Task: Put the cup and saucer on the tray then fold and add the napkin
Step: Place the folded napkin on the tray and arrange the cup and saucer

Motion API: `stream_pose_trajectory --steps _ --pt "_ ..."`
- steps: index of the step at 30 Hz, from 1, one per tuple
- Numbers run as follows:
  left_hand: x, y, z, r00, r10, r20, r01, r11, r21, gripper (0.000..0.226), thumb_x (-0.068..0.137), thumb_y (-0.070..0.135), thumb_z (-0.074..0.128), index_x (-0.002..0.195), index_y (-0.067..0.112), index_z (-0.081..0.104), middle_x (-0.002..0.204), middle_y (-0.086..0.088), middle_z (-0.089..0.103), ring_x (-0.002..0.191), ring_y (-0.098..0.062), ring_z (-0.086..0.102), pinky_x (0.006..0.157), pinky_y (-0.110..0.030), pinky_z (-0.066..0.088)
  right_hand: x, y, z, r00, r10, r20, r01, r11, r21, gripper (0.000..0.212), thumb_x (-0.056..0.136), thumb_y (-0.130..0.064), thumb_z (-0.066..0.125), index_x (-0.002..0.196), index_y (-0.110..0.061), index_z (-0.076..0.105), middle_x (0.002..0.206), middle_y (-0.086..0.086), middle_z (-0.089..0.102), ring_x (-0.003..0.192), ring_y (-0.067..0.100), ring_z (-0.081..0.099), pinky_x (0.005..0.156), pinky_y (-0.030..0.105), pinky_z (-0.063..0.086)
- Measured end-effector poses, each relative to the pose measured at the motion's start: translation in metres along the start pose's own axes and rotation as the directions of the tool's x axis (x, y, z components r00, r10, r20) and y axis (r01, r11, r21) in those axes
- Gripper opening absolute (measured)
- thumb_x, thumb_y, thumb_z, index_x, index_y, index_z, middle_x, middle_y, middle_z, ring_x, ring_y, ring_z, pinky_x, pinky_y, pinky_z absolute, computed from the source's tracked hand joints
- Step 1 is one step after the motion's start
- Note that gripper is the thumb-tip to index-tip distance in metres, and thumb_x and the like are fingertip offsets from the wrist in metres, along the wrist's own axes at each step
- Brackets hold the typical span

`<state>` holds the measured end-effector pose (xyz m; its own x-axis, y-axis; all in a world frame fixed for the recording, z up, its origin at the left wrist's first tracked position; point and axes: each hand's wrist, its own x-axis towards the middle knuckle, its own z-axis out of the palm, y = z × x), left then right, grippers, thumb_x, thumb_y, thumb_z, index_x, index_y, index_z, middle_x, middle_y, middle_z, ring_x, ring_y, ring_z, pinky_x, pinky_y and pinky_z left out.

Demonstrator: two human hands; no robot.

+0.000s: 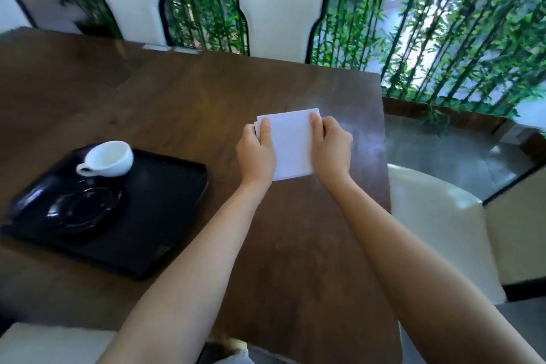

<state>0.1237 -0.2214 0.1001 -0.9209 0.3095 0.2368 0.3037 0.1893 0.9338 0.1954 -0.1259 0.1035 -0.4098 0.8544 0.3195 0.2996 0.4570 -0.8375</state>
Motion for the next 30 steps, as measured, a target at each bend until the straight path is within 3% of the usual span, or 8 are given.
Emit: stream_pose_trajectory --steps 4,10,14,18,21,25,27,30 --pt "0.009 -0.008 -0.041 0.995 0.000 -0.095 0.002 1.000 0.019 0.037 0.097 0.039 0.037 0.064 0.021 0.036 0.062 0.008 0.044 0.055 -0.007 0.042 0.045 -0.013 0.035 -0.012 -0.026 0.029 0.996 -0.036 0.086 0.025 0.992 0.121 0.045 0.094 -0.040 0.042 0.055 -0.020 0.031 0.051 -0.005 0.038 0.046 0.006 0.036 0.041 0.018 0.028" --pt "0.019 -0.026 -0.101 0.974 -0.006 -0.227 0.009 1.000 0.014 0.035 0.098 0.037 0.035 0.065 0.024 0.038 0.062 0.008 0.046 0.056 -0.006 0.044 0.048 -0.007 0.035 -0.033 -0.061 0.080 0.973 -0.092 0.212 0.024 0.953 0.303 0.046 0.093 -0.037 0.046 0.059 -0.006 0.038 0.053 -0.005 0.034 0.048 0.006 0.030 0.046 0.016 0.030" --pt "0.031 -0.047 -0.144 0.953 -0.036 -0.300 0.050 0.998 0.039 0.034 0.099 0.035 0.031 0.073 0.016 0.043 0.062 0.006 0.046 0.056 -0.006 0.045 0.047 -0.010 0.035 -0.048 -0.088 0.122 0.944 -0.155 0.292 0.061 0.950 0.307 0.045 0.094 -0.034 0.047 0.053 -0.020 0.033 0.049 -0.007 0.034 0.044 0.001 0.035 0.045 0.013 0.031" --pt "0.043 -0.074 -0.188 0.941 -0.142 -0.306 0.158 0.987 0.028 0.034 0.099 0.037 0.030 0.083 0.012 0.047 0.067 0.006 0.046 0.061 -0.007 0.045 0.054 -0.025 0.034 -0.063 -0.111 0.166 0.896 -0.186 0.403 0.097 0.968 0.231 0.045 0.093 -0.039 0.045 0.060 -0.010 0.041 0.052 -0.005 0.041 0.047 0.005 0.036 0.045 0.019 0.028" --pt "0.053 -0.092 -0.216 0.935 -0.224 -0.275 0.225 0.974 -0.029 0.036 0.097 0.040 0.032 0.090 0.011 0.052 0.072 0.006 0.051 0.066 -0.009 0.048 0.059 -0.029 0.037 -0.070 -0.124 0.195 0.875 -0.193 0.445 0.125 0.976 0.178 0.049 0.092 -0.043 0.044 0.068 -0.001 0.042 0.055 -0.002 0.040 0.050 0.011 0.031 0.049 0.031 0.026" --pt "0.064 -0.115 -0.242 0.923 -0.358 -0.143 0.336 0.929 -0.157 0.032 0.096 0.041 0.038 0.094 0.014 0.054 0.084 0.001 0.058 0.079 -0.015 0.057 0.065 -0.033 0.050 -0.072 -0.133 0.226 0.850 -0.216 0.481 0.195 0.976 0.094 0.051 0.092 -0.046 0.043 0.066 -0.001 0.041 0.055 0.001 0.039 0.052 0.015 0.032 0.049 0.032 0.024" --pt "0.066 -0.129 -0.252 0.887 -0.462 0.002 0.446 0.855 -0.264 0.029 0.096 0.039 0.041 0.104 0.014 0.054 0.098 -0.004 0.061 0.093 -0.021 0.061 0.069 -0.042 0.059 -0.071 -0.130 0.239 0.818 -0.201 0.539 0.226 0.974 0.020 0.049 0.093 -0.044 0.043 0.067 -0.002 0.045 0.058 0.002 0.043 0.054 0.017 0.036 0.050 0.032 0.026" --pt "0.064 -0.147 -0.263 0.800 -0.564 0.205 0.595 0.699 -0.397 0.027 0.097 0.028 0.045 0.117 0.011 0.051 0.111 -0.008 0.061 0.100 -0.025 0.062 0.054 -0.034 0.059 -0.071 -0.118 0.256 0.759 -0.133 0.638 0.237 0.968 -0.079 0.042 0.094 -0.039 0.043 0.083 -0.001 0.058 0.071 0.004 0.054 0.064 0.018 0.046 0.052 0.030 0.032"
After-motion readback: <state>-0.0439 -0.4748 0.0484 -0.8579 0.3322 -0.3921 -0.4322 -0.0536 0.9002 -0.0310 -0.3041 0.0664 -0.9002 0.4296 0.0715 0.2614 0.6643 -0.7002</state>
